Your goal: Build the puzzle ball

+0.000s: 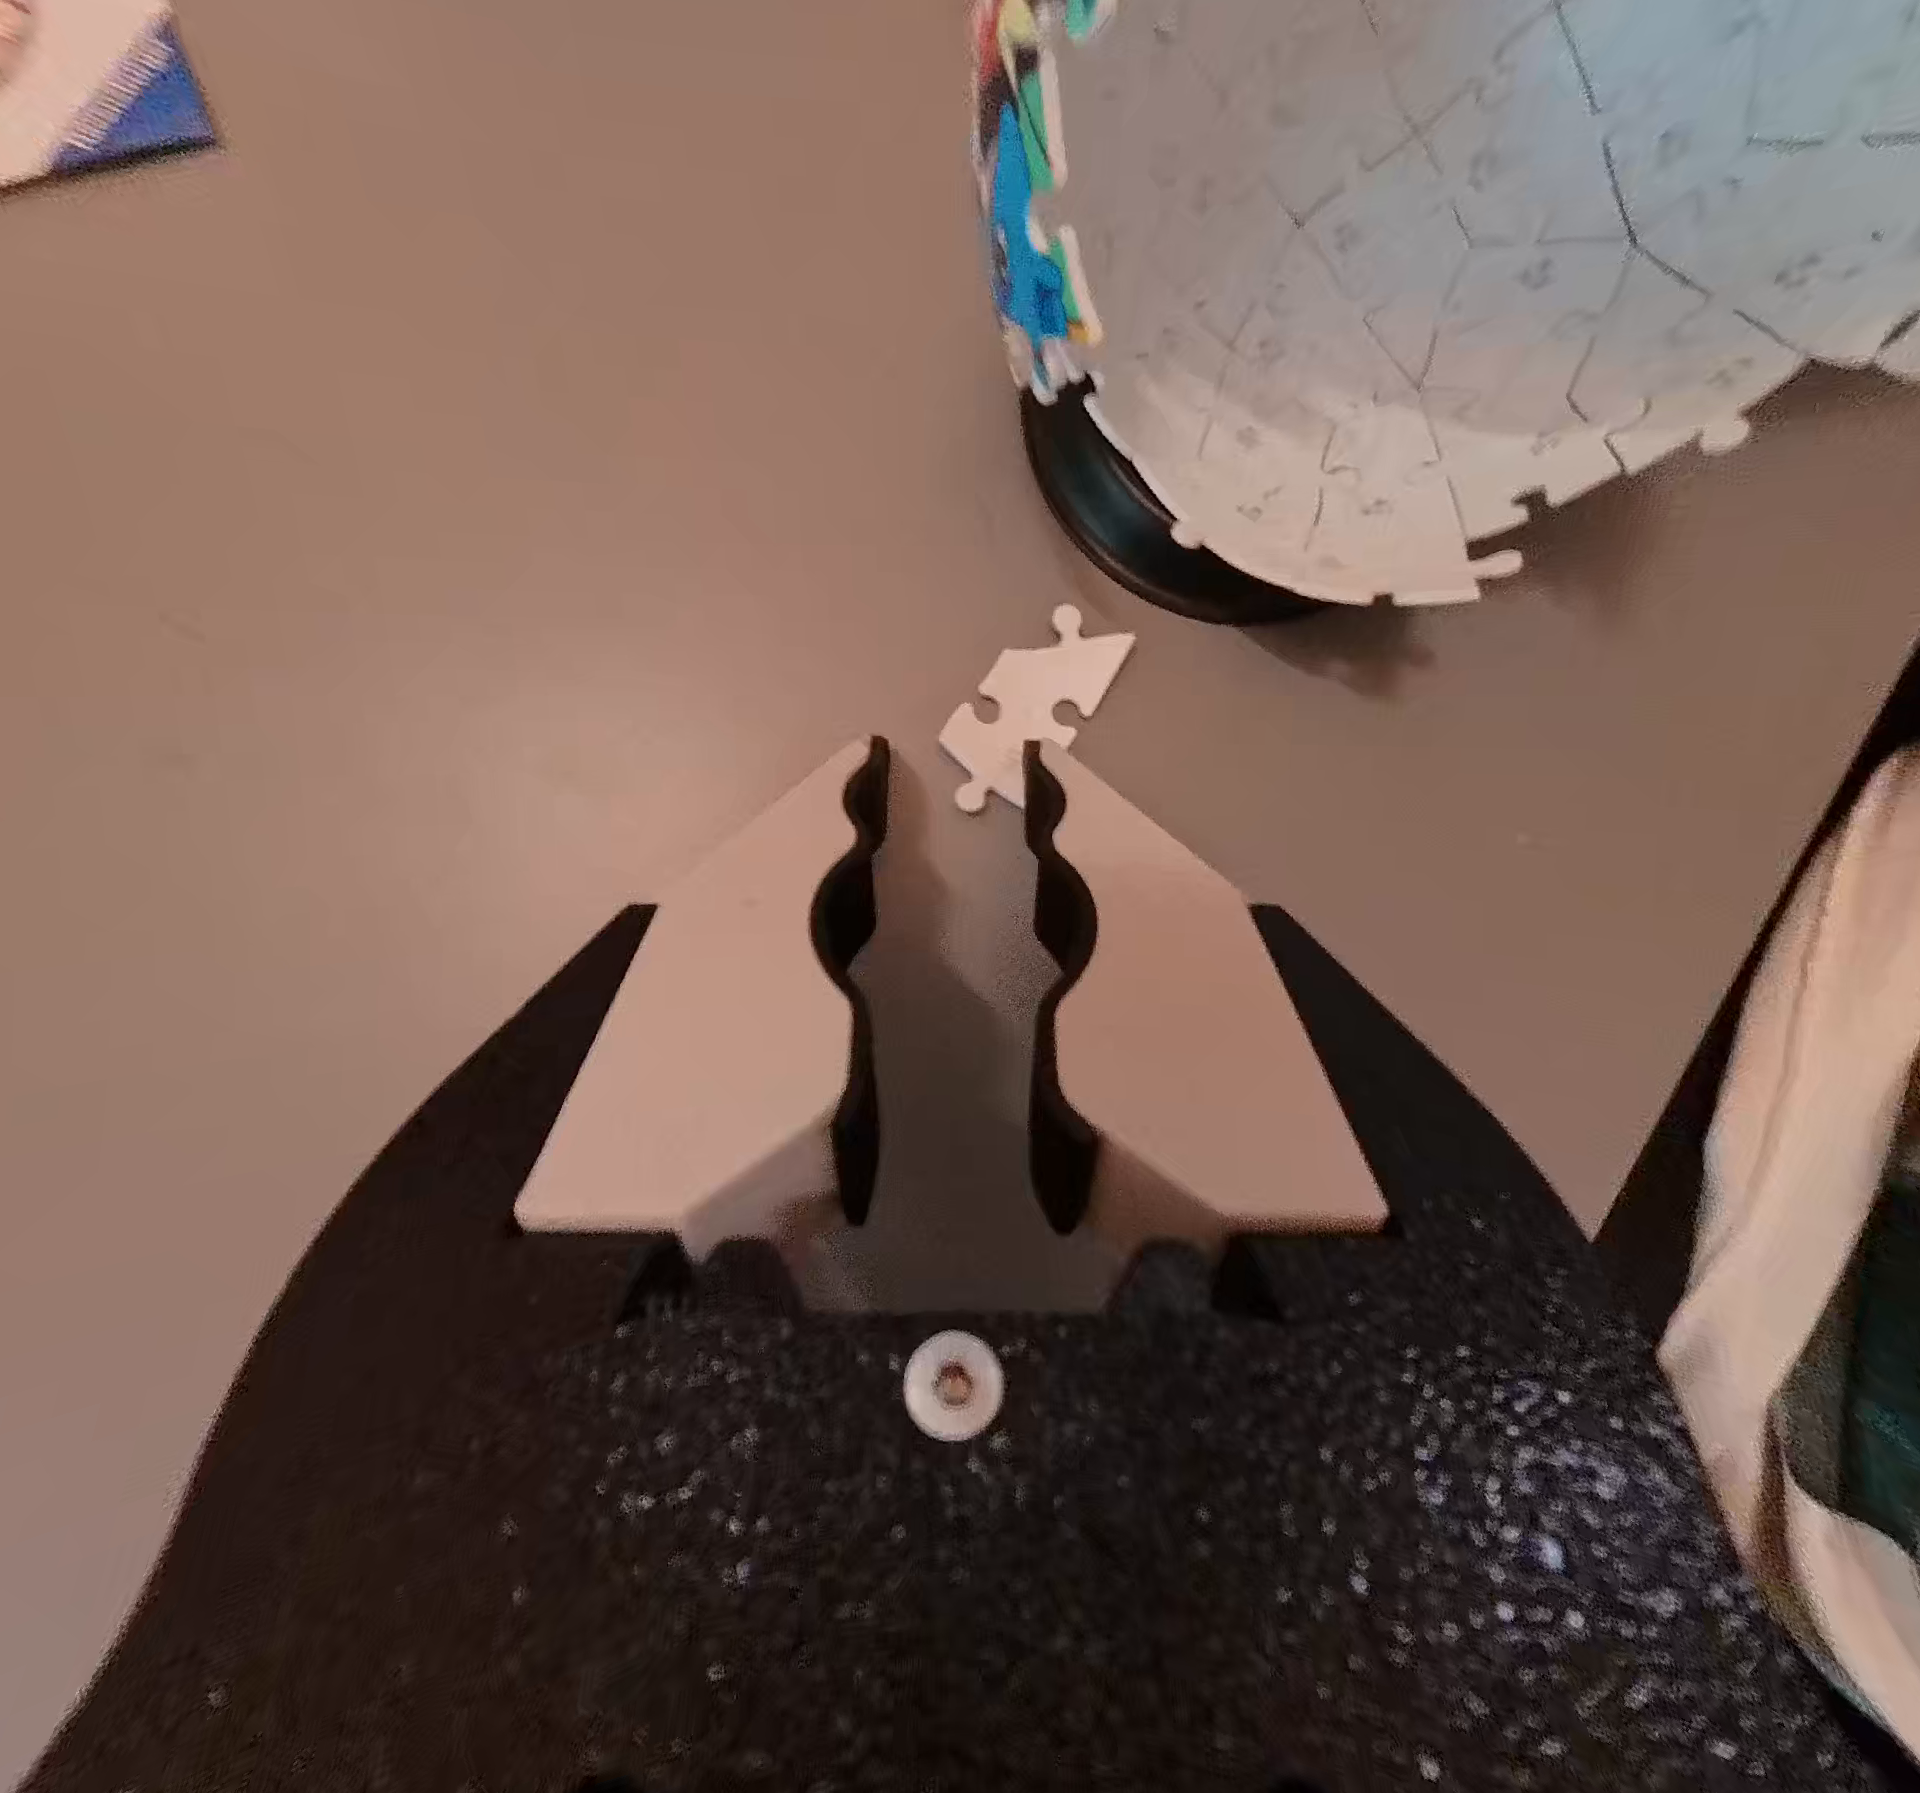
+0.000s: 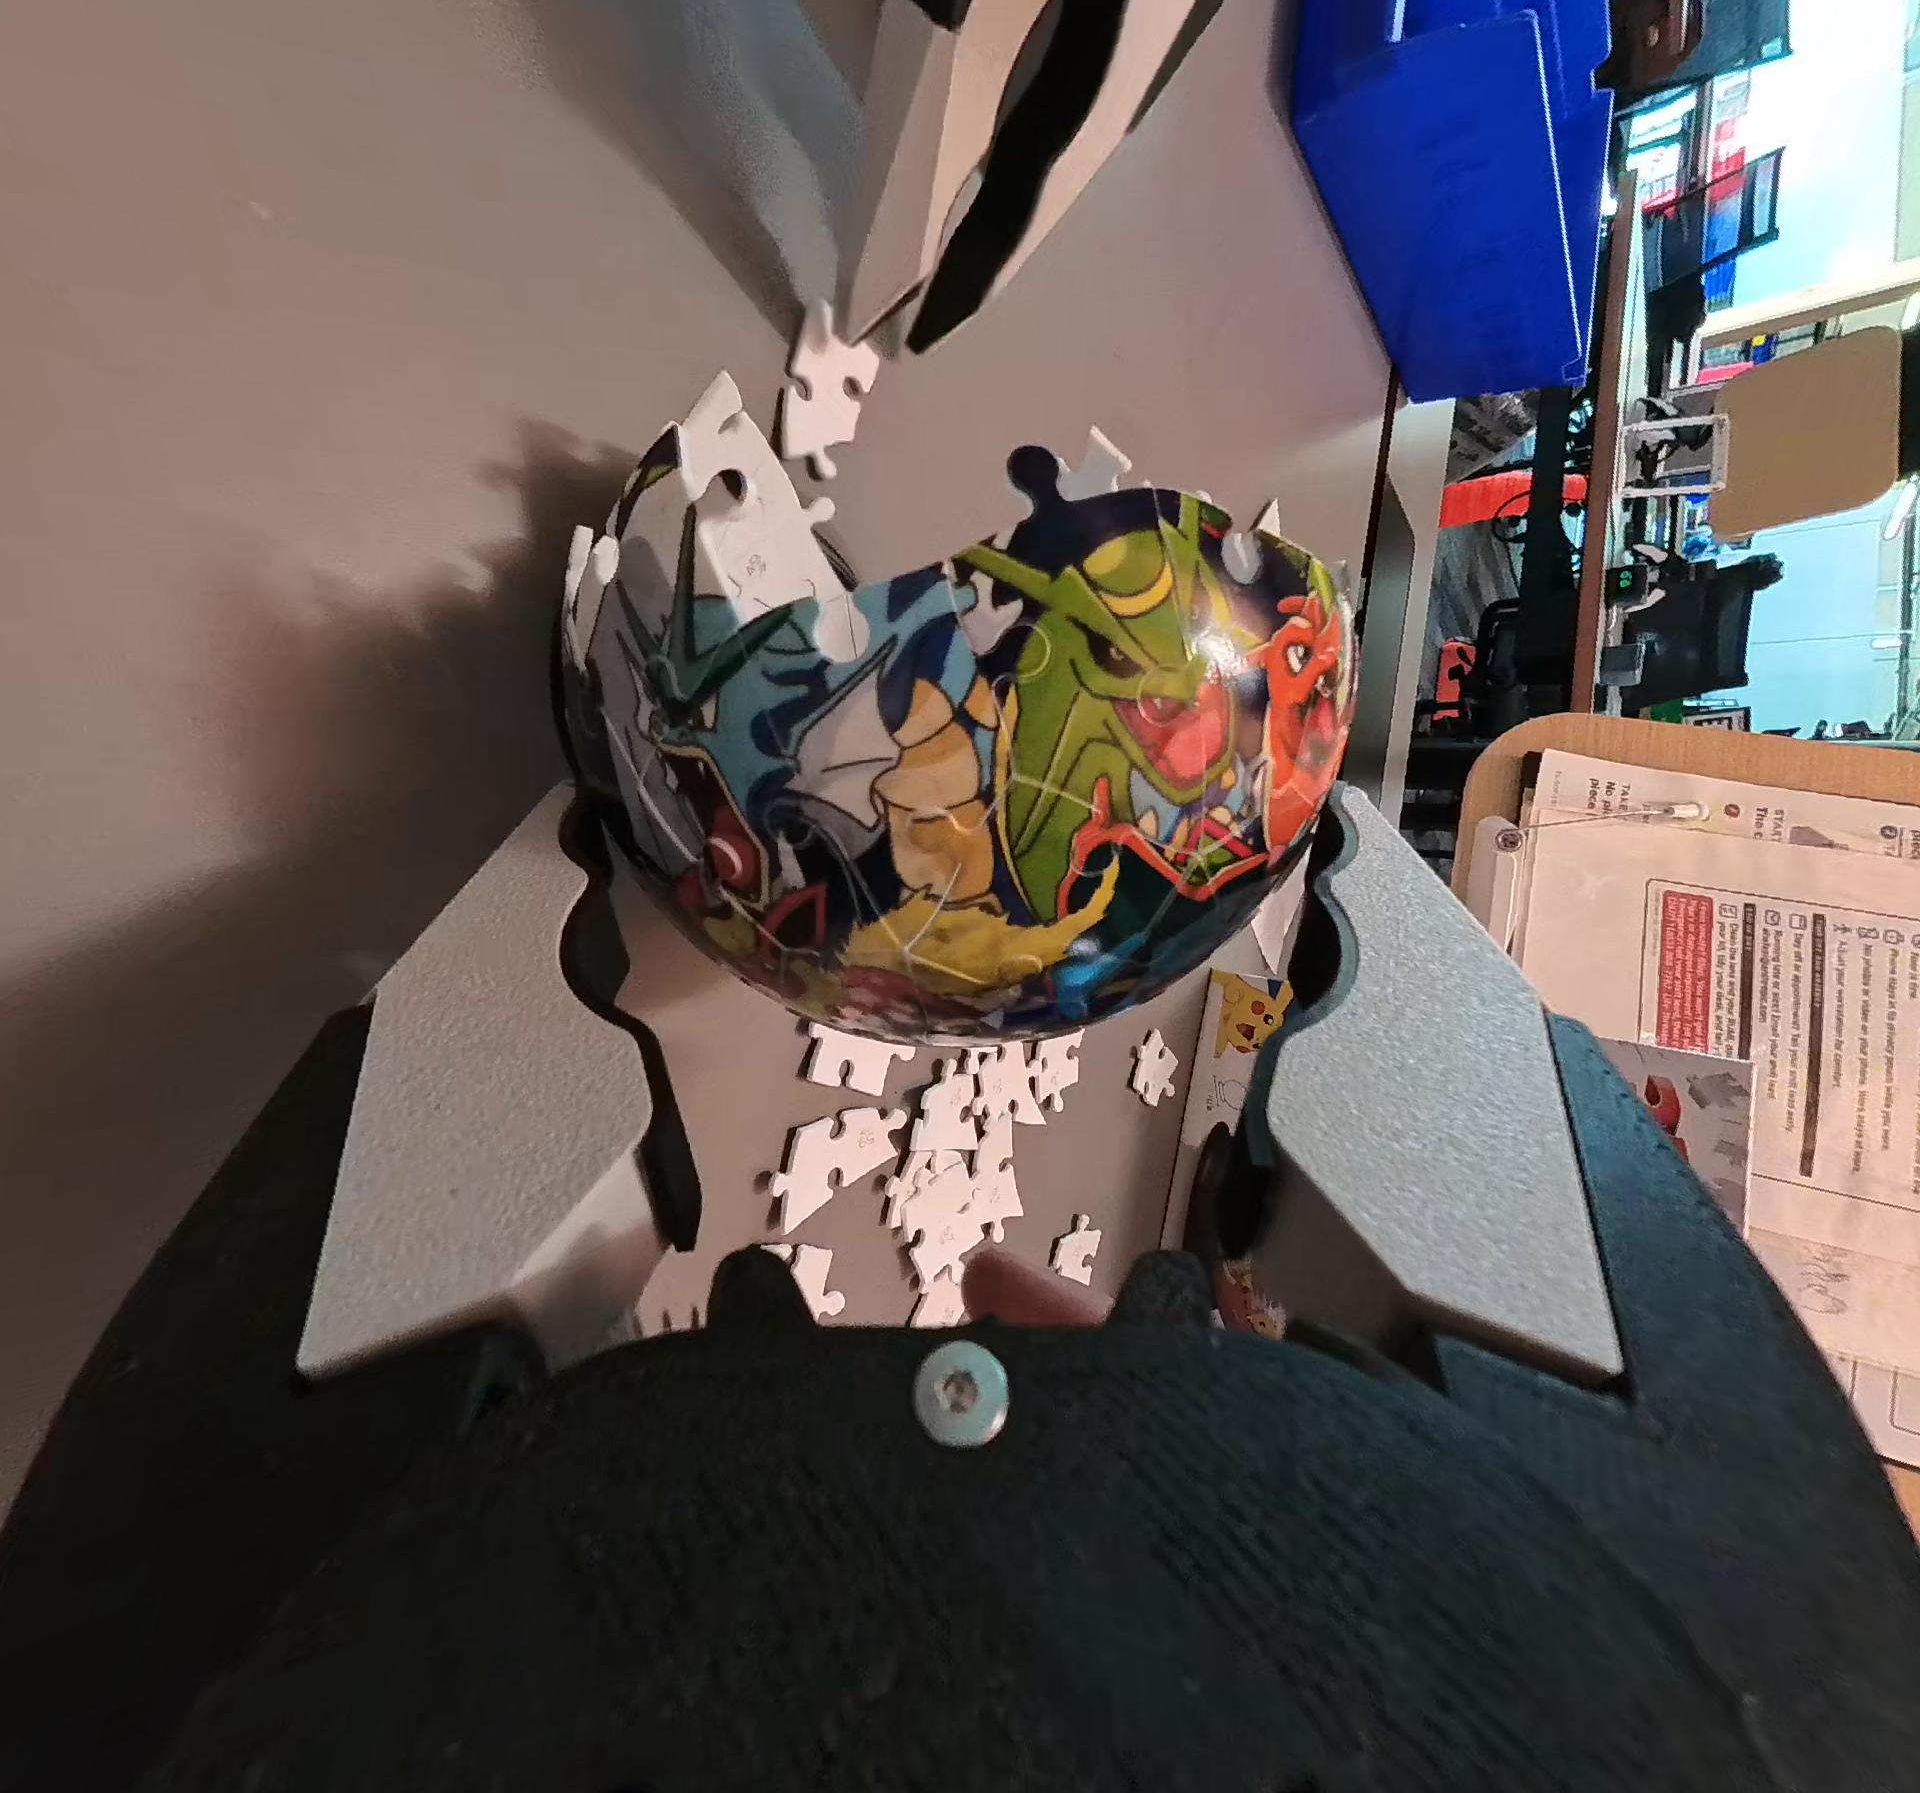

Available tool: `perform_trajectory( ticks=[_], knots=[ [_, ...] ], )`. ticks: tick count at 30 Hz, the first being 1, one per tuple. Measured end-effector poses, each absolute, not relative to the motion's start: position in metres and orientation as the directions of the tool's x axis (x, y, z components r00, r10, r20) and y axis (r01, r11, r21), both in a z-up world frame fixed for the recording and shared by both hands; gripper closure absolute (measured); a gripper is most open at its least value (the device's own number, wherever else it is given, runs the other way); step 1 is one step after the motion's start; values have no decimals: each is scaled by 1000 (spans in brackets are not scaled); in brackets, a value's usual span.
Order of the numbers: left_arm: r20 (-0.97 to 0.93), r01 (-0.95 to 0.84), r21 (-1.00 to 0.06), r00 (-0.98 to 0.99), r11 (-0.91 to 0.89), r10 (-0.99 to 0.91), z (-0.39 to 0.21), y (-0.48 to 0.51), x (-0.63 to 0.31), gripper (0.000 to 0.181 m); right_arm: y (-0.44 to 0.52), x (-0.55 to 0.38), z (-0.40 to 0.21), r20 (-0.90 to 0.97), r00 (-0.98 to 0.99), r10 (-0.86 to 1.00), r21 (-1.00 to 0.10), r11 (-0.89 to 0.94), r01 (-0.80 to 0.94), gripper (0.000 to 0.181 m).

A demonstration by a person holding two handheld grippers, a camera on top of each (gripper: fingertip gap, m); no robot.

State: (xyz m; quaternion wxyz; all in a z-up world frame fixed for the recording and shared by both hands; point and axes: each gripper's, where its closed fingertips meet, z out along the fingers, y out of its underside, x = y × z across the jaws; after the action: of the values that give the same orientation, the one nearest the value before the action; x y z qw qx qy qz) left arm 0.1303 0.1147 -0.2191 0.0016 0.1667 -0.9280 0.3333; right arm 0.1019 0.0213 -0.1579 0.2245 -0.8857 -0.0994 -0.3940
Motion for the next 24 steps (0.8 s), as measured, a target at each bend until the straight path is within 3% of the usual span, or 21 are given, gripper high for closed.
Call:
perform_trajectory(
  ticks=[10, 18, 21, 24],
  knots=[
    [56, -248, -626, -960, 739, -275, -222, 115, 123, 181, 21, 102, -158, 747, 665, -6, -321, -879, 352, 50],
    [105, -291, -663, -948, 690, -300, -211, 115, 125, 172, 21, 103, -158, 747, 665, -2, -314, -882, 351, 50],
    [161, -338, -647, -937, 683, -311, -211, 111, 121, 167, 21, 103, -158, 747, 665, -2, -314, -882, 351, 50],
    [97, -309, -610, -943, 730, -318, -221, 115, 122, 163, 21, 103, -158, 747, 665, -6, -320, -880, 351, 50]
  ],
)
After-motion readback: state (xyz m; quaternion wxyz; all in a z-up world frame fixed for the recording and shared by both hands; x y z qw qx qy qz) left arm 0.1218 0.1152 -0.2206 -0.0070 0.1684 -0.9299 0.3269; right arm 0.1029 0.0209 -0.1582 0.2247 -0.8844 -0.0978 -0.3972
